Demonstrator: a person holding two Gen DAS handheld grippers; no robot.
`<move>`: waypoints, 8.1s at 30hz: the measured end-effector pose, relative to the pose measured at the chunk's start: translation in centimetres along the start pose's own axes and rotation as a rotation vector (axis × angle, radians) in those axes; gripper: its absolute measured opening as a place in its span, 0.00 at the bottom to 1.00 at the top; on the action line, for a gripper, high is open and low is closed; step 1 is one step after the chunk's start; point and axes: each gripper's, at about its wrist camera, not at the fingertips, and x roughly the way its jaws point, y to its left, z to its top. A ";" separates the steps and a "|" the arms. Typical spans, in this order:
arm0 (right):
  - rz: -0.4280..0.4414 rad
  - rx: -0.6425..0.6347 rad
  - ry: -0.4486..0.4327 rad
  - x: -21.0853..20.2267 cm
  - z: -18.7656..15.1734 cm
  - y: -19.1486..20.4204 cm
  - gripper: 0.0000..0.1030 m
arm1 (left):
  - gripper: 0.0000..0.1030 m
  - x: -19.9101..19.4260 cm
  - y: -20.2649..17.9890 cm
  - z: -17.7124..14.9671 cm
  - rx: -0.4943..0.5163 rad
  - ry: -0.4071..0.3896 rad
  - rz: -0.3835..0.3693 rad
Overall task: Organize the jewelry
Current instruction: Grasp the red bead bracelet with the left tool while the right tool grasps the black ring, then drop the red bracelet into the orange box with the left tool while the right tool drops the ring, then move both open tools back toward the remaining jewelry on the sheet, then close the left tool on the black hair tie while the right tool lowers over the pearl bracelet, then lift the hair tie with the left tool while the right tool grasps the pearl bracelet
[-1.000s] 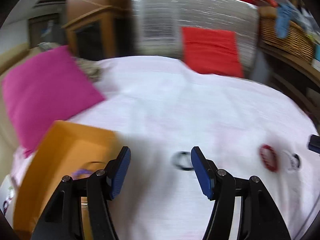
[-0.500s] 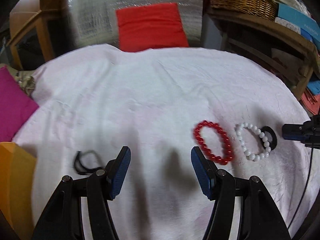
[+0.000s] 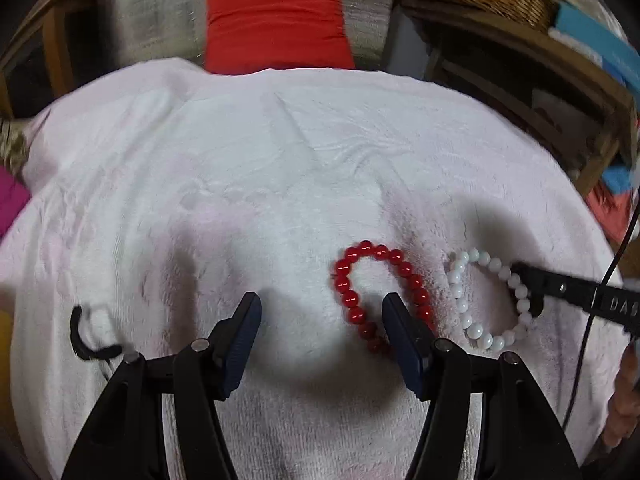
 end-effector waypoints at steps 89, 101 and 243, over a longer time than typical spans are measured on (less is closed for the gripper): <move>0.233 -0.517 0.351 14.5 -10.1 51.1 0.46 | 0.18 -16.9 36.2 -16.0 -0.618 0.127 0.393; 0.383 -0.486 0.038 1.8 -6.5 37.4 0.48 | 0.67 -22.5 30.5 -12.3 -0.507 -0.206 0.637; -0.063 0.051 -0.067 0.4 -1.8 4.7 0.41 | 0.05 -9.4 20.3 -0.6 -0.812 -0.168 -0.550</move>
